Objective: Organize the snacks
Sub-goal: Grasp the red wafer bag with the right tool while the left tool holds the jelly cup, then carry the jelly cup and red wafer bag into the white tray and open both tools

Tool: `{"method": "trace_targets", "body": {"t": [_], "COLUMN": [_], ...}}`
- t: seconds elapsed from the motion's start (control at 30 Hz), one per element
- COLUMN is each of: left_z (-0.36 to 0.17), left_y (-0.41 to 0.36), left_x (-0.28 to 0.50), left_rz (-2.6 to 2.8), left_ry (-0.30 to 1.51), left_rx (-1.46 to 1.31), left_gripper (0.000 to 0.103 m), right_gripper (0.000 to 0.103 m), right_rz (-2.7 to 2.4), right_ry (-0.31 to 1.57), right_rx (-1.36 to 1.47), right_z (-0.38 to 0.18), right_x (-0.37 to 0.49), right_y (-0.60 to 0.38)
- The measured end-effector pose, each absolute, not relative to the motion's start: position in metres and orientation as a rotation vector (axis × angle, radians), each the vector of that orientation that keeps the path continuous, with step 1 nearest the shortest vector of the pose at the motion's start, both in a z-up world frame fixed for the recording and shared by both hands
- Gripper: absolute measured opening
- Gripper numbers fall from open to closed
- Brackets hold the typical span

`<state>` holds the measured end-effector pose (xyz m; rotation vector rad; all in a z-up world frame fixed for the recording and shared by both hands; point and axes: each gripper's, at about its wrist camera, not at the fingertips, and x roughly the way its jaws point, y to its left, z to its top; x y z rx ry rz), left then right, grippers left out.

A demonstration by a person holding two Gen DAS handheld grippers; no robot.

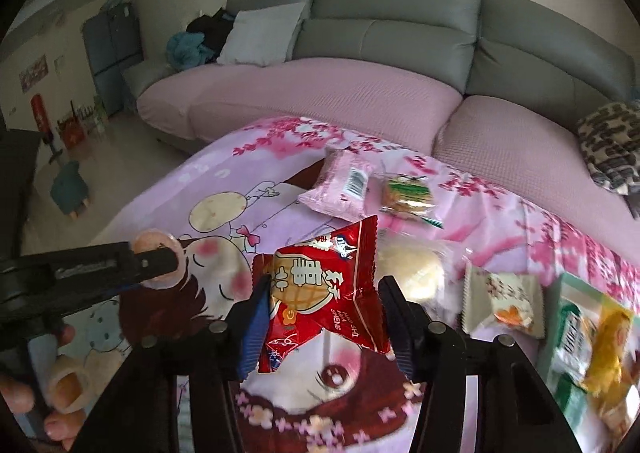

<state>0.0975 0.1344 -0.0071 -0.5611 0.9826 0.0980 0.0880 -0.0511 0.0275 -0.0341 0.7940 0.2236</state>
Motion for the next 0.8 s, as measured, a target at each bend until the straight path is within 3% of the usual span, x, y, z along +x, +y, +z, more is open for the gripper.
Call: {"method": "trace_targets", "body": {"t": [0.8], "left_z": [0.037], "left_y": [-0.044], "left_x": [0.084], "left_rz": [-0.281], "left_ry": [0.956], "left_rx": [-0.305], "left_gripper": [0.039], "right_gripper": [0.056], "right_rz": [-0.128], "right_ry": [0.707], "right_rx": [0.271], "right_z": [0.051], "right_x": [-0.002], "right_y": [-0.248]}}
